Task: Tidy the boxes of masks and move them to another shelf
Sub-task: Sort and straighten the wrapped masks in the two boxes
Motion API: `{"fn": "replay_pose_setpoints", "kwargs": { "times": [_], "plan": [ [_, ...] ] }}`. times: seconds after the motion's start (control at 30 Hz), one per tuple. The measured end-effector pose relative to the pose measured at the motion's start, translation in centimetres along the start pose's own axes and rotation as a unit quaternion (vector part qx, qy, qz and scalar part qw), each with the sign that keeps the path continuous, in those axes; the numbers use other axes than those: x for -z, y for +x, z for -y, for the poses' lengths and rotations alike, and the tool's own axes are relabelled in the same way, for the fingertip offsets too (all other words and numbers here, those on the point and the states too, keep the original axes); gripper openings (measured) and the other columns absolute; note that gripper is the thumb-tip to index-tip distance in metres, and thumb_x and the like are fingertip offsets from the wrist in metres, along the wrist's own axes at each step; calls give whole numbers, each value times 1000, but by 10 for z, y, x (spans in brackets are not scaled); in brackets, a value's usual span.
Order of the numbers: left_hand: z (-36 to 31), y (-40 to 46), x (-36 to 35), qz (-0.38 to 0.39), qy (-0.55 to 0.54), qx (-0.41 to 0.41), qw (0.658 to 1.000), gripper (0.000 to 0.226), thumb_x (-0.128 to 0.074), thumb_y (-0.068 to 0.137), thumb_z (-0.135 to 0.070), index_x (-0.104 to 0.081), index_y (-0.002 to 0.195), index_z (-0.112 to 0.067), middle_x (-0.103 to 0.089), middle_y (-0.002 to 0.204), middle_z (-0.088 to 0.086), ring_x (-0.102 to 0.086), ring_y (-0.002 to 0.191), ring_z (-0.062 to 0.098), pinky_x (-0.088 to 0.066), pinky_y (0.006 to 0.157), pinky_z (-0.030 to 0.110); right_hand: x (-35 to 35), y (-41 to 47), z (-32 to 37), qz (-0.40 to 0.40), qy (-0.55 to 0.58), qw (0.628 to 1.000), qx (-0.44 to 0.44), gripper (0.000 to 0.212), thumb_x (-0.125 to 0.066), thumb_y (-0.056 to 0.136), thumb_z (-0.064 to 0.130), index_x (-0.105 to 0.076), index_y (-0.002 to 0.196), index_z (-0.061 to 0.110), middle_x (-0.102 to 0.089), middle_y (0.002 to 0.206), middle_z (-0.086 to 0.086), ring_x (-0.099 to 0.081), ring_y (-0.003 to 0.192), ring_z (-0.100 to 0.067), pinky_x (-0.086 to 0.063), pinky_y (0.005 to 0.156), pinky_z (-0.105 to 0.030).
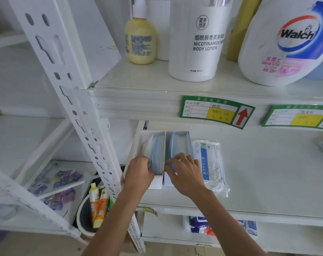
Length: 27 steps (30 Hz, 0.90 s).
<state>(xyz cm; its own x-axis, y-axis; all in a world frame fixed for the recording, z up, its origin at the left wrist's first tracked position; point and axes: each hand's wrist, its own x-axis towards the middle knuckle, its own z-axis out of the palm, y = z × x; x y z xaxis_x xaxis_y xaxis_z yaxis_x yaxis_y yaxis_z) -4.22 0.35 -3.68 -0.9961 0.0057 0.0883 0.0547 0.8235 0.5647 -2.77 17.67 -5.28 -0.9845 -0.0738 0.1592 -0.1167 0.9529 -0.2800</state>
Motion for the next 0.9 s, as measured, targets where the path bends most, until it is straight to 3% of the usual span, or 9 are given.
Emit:
{"fn": "replay_pose_setpoints", "kwargs": {
  "times": [0.13,0.2,0.3,0.37,0.43,0.5,0.6,0.8,0.9],
  "plan": [
    [5,-11,-1,0,-6,-16,1000,22,-65,89,-3,-76,107,-9,-72,111,2,-67,97,18,-41,69,15,6,-1,5,-10,43,999,-27,41,-38,96,55,-59,122,32,-55,125,7,-52,111,-19,-37,97,-36],
    [5,-16,-1,-3,-2,-27,1000,18,-64,92,-10,-75,105,-15,-71,107,-3,-65,88,12,-31,59,5,8,-1,13,-12,71,997,-3,40,-42,96,52,-55,129,33,-53,128,6,-50,115,-19,-37,100,-36],
    [3,-18,3,3,4,-33,999,12,-58,96,-18,-69,92,-14,-67,93,1,-62,75,12,-42,56,14,3,-2,29,13,56,992,110,39,-50,95,35,-56,134,32,-52,132,4,-47,116,-22,-38,97,-36],
    [1,-18,7,10,37,-26,999,11,-56,95,-14,-66,94,-10,-64,97,6,-66,81,20,-51,64,28,-2,-3,34,25,39,989,137,41,-44,95,32,-59,133,30,-53,135,5,-45,118,-25,-36,96,-37],
    [-2,-20,10,9,88,-16,996,9,-57,95,-14,-65,95,-9,-62,105,7,-68,87,23,-54,68,34,-5,-5,35,24,31,990,134,46,-30,96,38,-64,126,31,-54,134,6,-43,120,-24,-34,95,-38],
    [-6,-23,12,5,106,0,994,6,-58,95,-13,-63,96,-10,-56,112,5,-68,89,23,-56,72,35,-8,-6,32,16,17,991,133,53,-22,95,41,-67,122,32,-55,132,8,-44,120,-23,-35,95,-38],
    [-8,-23,11,-8,123,15,992,8,-59,95,-14,-62,102,-11,-52,118,4,-69,92,24,-57,77,35,-10,-6,30,7,5,993,121,45,-31,97,35,-69,119,29,-58,129,7,-46,119,-23,-39,94,-39],
    [-8,-15,11,6,134,1,991,25,-62,96,-17,-57,120,-14,-59,114,7,-67,100,26,-49,73,32,-8,-6,38,4,19,996,87,37,-43,96,30,-68,123,26,-60,128,6,-47,119,-23,-40,95,-38],
    [-7,-13,10,10,120,5,993,23,-65,95,-18,-60,116,-13,-60,112,7,-66,98,26,-44,70,29,-7,-5,35,14,19,996,80,35,-45,99,35,-66,126,28,-59,132,7,-46,123,-21,-39,99,-38]
  ]
}}
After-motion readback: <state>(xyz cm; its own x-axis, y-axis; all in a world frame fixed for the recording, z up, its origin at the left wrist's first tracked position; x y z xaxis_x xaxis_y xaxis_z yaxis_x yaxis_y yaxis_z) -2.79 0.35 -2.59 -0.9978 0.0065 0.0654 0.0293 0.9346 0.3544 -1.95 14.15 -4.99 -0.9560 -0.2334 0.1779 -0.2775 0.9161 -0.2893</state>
